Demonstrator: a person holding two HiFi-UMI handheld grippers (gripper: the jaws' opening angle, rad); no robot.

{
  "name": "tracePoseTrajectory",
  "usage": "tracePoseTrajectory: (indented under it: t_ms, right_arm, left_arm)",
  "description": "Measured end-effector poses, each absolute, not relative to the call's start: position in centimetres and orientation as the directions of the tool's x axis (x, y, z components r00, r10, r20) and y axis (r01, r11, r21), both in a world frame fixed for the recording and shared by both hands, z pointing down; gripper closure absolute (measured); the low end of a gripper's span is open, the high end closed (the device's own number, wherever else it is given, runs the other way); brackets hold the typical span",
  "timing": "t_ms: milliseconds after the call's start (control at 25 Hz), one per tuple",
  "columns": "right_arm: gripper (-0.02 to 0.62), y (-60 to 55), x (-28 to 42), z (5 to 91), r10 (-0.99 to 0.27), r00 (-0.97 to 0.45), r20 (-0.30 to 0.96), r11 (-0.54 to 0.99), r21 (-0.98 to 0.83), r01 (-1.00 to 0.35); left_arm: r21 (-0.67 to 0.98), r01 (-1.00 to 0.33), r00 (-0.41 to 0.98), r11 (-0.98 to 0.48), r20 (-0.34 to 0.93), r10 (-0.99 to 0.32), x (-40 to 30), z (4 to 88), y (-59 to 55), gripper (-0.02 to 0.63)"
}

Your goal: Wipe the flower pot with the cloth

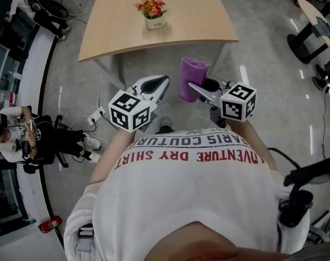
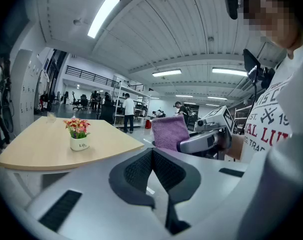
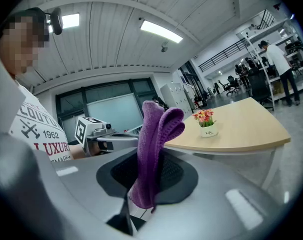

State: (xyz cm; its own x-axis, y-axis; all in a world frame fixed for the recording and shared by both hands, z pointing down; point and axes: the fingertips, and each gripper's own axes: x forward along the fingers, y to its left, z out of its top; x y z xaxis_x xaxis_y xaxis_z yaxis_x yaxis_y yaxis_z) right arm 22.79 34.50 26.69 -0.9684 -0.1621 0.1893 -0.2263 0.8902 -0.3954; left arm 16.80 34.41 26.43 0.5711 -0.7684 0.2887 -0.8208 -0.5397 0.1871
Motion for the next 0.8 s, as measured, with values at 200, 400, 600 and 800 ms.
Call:
tracePoseTrajectory:
  t_ms: [200,400,600,800]
  right_arm:
    - [0.528,34.45,22.76,26.7,-0.16,-0.969,0.186,0.89,-0.397,-0.223]
    - [0.528,34.34,22.75,26.57,-0.159,-0.97,0.182,0.89,-0.4,-0.221]
    - [0.527,34.52,22.82,26.61,-0.149,-0.973,0.179,0.89,-0.405,-0.21]
    - [0.526,34.55,22.8,26.77,-0.137,-0.976,0.169,0.895,-0.4,-0.195]
  left_arm:
    - [0.183,-0.825,0.565,-0.535,0.283,-0.775,16.65,26.37,34.39,0.604]
    - [0.204,-0.824,0.566,-0.528,0.285,-0.773,16.48,26.36,34.32,0.604]
    - [0.2,-0.822,0.569,-0.533,0.291,-0.769,16.68,26.5,34.41,0.604]
    - [0.194,-0.825,0.566,-0.531,0.293,-0.771,16.69,26.61,34.0,0.604]
